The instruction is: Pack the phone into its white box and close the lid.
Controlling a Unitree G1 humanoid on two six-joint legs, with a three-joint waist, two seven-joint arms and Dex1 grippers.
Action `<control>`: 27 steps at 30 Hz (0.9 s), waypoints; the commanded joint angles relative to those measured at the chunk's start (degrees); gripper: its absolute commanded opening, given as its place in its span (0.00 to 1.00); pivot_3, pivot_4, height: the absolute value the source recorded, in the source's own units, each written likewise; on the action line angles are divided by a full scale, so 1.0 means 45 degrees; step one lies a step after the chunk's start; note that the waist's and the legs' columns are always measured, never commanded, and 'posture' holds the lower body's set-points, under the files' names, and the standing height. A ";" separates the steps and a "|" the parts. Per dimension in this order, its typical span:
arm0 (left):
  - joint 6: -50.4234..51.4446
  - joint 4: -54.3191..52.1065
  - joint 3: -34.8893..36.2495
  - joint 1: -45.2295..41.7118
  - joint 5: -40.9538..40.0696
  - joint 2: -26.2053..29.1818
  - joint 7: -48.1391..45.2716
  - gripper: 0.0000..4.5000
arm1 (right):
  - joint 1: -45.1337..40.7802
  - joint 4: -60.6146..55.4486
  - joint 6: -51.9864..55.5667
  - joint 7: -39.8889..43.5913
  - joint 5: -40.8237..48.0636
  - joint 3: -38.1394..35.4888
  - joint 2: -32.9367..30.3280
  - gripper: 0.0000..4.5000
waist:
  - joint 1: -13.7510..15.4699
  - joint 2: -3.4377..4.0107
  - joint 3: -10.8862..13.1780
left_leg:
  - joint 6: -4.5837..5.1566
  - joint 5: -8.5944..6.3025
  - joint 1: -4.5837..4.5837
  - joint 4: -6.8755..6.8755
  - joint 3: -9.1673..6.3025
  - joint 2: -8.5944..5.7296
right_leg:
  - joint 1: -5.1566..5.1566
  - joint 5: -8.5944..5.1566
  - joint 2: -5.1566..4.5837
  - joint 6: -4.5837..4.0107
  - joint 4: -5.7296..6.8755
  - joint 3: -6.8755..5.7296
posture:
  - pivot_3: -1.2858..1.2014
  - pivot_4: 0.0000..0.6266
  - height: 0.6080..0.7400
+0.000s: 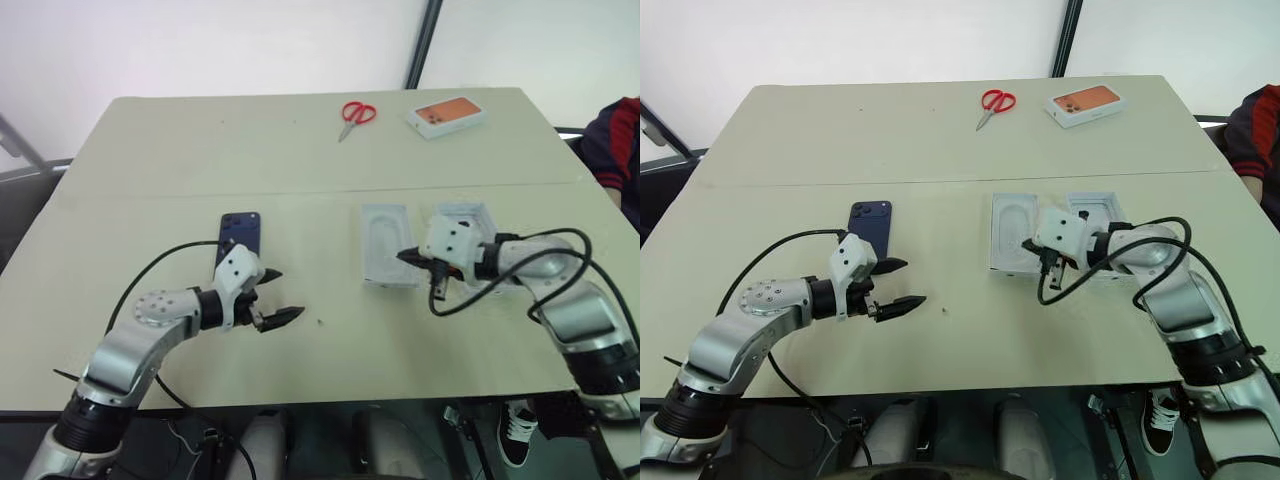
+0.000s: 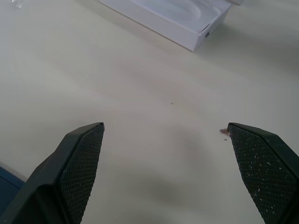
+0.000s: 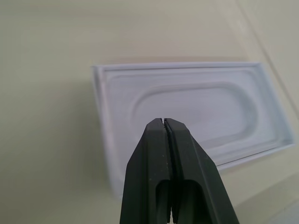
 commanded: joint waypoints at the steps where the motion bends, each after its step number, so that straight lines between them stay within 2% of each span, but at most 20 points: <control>1: -0.0306 -0.0411 0.0324 -0.0004 0.0024 0.0130 -0.0003 0.99 | 0.0366 -0.0894 0.0715 0.0736 0.0919 -0.0214 -0.0359 0.01 | -0.0011 0.0000 0.0000 | 0.0001 0.0000 0.0001 0.0000 -0.0003 0.0002 | 0.0002 0.0000 0.0002 0.0000 0.0000 0.0000 | 0.52 0.24 1.00; 4: -0.0302 -0.0386 0.0328 0.0002 0.0021 0.0157 -0.0030 0.99 | 0.0515 -0.0839 0.0483 0.0628 0.0605 -0.0032 -0.0422 0.19 | -0.0017 0.0000 0.0000 | 0.0001 0.0000 0.0004 0.0000 -0.0002 0.0002 | 0.0003 0.0000 0.0003 0.0000 0.0000 0.0001 | 0.52 0.24 1.00; 8: -0.0294 -0.0377 0.0289 -0.0031 0.0024 0.0145 -0.0037 0.99 | 0.0368 -0.0300 -0.0321 0.0068 -0.0183 0.0220 -0.0226 0.64 | -0.0007 0.0000 0.0000 | 0.0000 0.0000 0.0004 0.0001 -0.0001 0.0001 | 0.0002 0.0000 0.0003 0.0000 0.0000 -0.0002 | 0.52 0.24 1.00; 16: -0.0271 -0.0425 0.0154 -0.0071 0.0053 0.0091 -0.0013 0.99 | 0.0345 0.0242 -0.0820 0.0157 -0.0273 0.0626 -0.0035 0.64 | -0.0007 0.0000 0.0000 | 0.0000 0.0000 0.0004 0.0002 0.0001 0.0001 | 0.0003 0.0000 0.0002 0.0000 0.0000 -0.0002 | 0.52 0.24 1.00; 17: -0.0265 -0.0432 0.0139 -0.0074 0.0063 0.0096 -0.0011 0.99 | 0.0345 0.0353 -0.1029 0.0219 -0.0395 0.0752 -0.0091 0.52 | -0.0006 0.0000 0.0000 | 0.0000 0.0000 0.0004 0.0002 0.0000 0.0001 | 0.0003 0.0000 0.0002 0.0000 0.0000 -0.0003 | 0.52 0.24 1.00; 18: -0.0269 -0.0427 0.0132 -0.0074 0.0072 0.0102 -0.0016 0.99 | 0.0339 0.0439 -0.1187 0.0257 -0.0492 0.0853 -0.0129 0.46 | -0.0007 0.0000 0.0000 | 0.0000 0.0000 0.0004 0.0002 0.0000 0.0001 | 0.0003 0.0000 0.0002 0.0000 0.0000 -0.0003 | 0.52 0.24 1.00; 21: -0.0247 -0.0411 0.0139 -0.0108 0.0076 0.0108 -0.0012 0.99 | 0.0294 0.0628 -0.1718 0.0482 -0.0696 0.1032 -0.0268 0.12 | -0.0008 0.0000 0.0000 | 0.0000 0.0000 0.0005 0.0002 0.0002 0.0000 | 0.0003 0.0000 0.0002 0.0000 0.0000 -0.0004 | 0.52 0.24 1.00; 23: -0.0233 -0.0373 0.0166 -0.0144 0.0076 0.0123 -0.0016 0.99 | 0.0341 0.0644 -0.2098 0.0719 -0.0744 0.1067 -0.0368 0.02 | -0.0007 0.0000 0.0000 | 0.0000 0.0000 0.0006 0.0003 0.0000 0.0001 | 0.0006 0.0000 0.0002 0.0000 0.0000 -0.0006 | 0.52 0.24 1.00; 27: -0.0214 -0.0334 0.0306 -0.0114 0.0057 0.0221 -0.0033 0.99 | 0.0862 -0.0185 -0.2549 0.1498 -0.0183 0.0880 -0.0679 0.01 | 0.0009 0.0000 0.0000 | 0.0001 0.0000 0.0005 0.0004 -0.0001 0.0001 | 0.0007 0.0000 0.0001 0.0000 -0.0001 -0.0008 | 0.52 0.24 1.00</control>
